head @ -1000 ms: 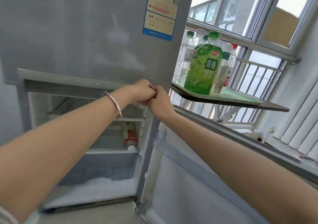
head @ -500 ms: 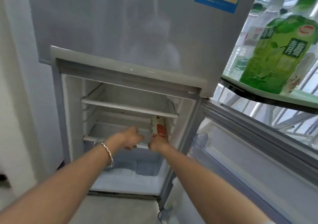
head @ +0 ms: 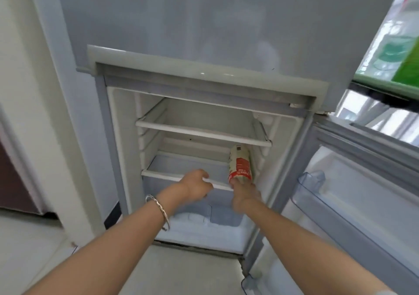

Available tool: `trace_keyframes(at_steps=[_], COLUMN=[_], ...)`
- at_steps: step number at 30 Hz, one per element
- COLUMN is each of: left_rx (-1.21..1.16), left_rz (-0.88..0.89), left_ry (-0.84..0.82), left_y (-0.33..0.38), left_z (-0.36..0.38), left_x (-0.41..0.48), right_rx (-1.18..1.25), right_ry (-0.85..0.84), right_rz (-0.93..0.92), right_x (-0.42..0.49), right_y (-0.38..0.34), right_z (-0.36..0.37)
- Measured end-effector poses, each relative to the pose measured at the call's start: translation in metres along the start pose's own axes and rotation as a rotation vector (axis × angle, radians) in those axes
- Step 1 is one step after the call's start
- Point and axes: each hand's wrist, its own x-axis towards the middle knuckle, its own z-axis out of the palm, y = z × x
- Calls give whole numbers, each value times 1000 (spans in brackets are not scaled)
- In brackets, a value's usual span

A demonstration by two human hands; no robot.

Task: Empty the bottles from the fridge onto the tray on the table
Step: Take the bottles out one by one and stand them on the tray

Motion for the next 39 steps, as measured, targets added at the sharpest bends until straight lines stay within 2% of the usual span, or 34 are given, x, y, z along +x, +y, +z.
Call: trace_keyframes(at_steps=[6,13,19,21,29,31,35,37,39], left_rx=[30,219,371,381,156,79,-60,-153,-241], left_rz=[89,329,486,511,742,798,936,988,1046], left_ry=[29,-30,-210,-241,-254,-223,-147,-125,-84], left_y=[37,91,144,160,241,261,307,331,351], left_z=[-10,-21,-29,-29,-52,-50,-35,-24,-10], left_x=[-29,-83,-130,-142,-187,-197,-224,-235,-245], right_rx=[-190,-125,-90,6,496,608,524,627,780], right_ry=[255,158,67,82,283,227,-123,-100,31], right_rz=[-79,-216,-201,-155,-98,-65,13,27,-20], right_x=[-47,-114,-181,-204,-268,-282,-294,-299,-305], right_y=[-31,-50,-67,-69,-35,-16,27,40,51], right_z=[-66,-144,-237,-272,-376,-393,-393,-392,-398])
